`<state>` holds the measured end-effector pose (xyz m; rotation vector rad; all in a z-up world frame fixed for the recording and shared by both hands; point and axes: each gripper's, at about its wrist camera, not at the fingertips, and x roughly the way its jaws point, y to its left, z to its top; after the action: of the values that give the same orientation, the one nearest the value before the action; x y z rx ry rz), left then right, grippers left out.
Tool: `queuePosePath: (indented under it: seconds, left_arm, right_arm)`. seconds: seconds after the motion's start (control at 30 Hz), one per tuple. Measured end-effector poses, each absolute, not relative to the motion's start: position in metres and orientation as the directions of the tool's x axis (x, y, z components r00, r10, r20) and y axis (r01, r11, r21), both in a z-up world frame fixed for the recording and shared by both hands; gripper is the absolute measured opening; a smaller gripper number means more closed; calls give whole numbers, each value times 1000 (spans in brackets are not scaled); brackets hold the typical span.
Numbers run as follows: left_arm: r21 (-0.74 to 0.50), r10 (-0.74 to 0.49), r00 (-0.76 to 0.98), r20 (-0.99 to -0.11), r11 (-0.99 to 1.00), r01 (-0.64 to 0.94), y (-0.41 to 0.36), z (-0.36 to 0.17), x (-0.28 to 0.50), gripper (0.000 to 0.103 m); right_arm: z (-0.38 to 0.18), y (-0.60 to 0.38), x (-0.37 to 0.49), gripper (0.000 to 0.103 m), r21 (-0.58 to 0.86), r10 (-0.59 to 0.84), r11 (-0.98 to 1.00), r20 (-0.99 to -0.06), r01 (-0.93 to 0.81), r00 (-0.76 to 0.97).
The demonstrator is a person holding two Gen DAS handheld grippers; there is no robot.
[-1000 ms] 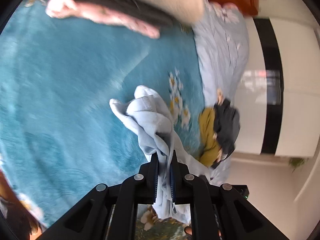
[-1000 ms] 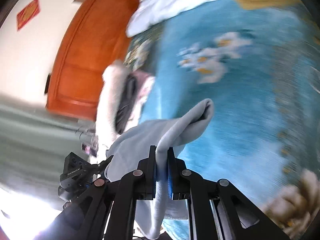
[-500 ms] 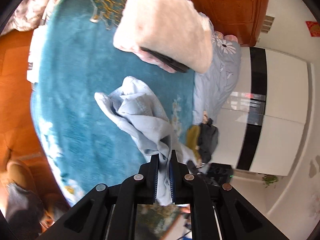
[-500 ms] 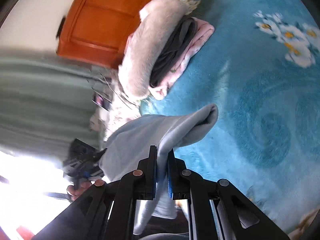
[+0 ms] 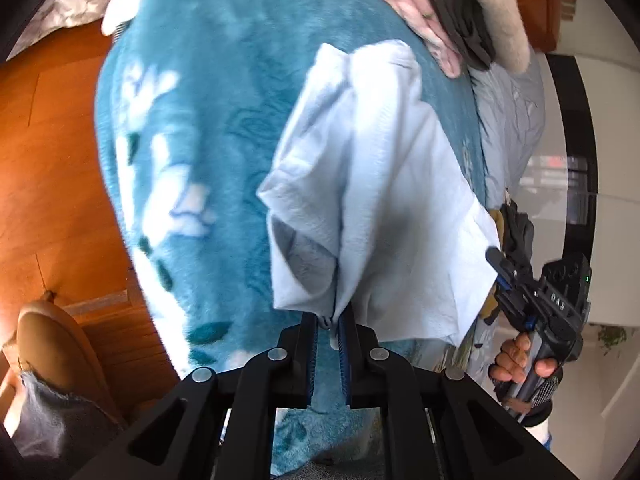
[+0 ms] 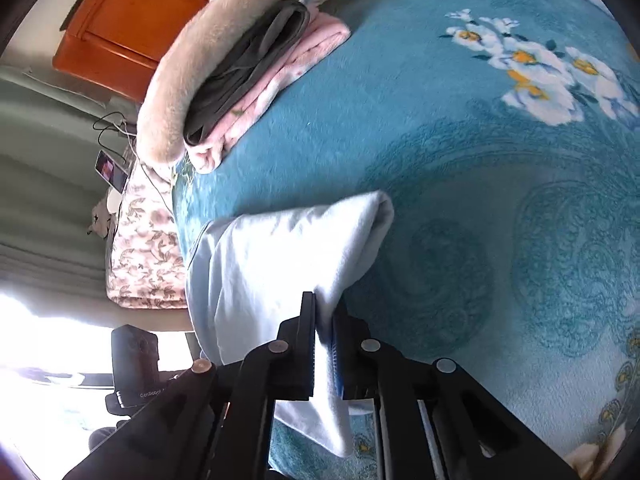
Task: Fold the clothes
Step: 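Lift the folded T-shirt with both grippers and carry it toward the beige fluffy pillow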
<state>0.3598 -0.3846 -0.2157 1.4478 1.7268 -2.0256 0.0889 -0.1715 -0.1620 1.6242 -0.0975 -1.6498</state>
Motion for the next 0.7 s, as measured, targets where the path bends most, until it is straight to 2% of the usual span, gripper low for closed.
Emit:
queuePosePath:
  seconds: [0.1,0.2,0.27,0.33,0.37,0.43,0.47,0.5,0.53,0.7]
  left_arm:
    - [-701,453,-545,-705,-331,632,-385,-218,364,14]
    - [-695,445,-541,-713,-349,629,-384,-208,365,15]
    - [-693,428,-549,-718,-363,623,-389,-203,362,22]
    - [-692,407,-562,-720,-367,621,-396,-203,359,48]
    - [-692,397,-568,-721,-369,621,-399,-202,357,53]
    - [-691,376,-580,-722,-373,619,-406,-202,353,66]
    - [-691,366,-586,-723,-375,618,-410,-202,351,68]
    - [-691,355,-592,-723,-377,617,-413,-201,350,71]
    - [-690,345,-598,-723,-379,616,-416,-201,348,74]
    - [-688,291,-627,-723,-389,613,-433,-200,338,75]
  right_arm:
    - [-173,-171,90,7,538,-545,-703,-828,466,133]
    - [-179,-157,86,7,571,-577,-711,-807,409,124]
    - [-177,-149,84,10,571,-583,-719,-806,397,103]
    - [-177,-140,83,10,582,-594,-717,-798,384,98]
    - [-177,-135,82,10,594,-605,-714,-790,370,101]
    - [-178,-124,82,36,622,-629,-706,-770,340,103]
    - [-180,-119,82,56,636,-642,-701,-760,324,102]
    - [-181,-115,82,60,651,-655,-693,-748,309,106]
    - [-185,-113,83,60,666,-666,-684,-736,297,116]
    - [-202,-117,88,60,689,-678,-663,-718,292,155]
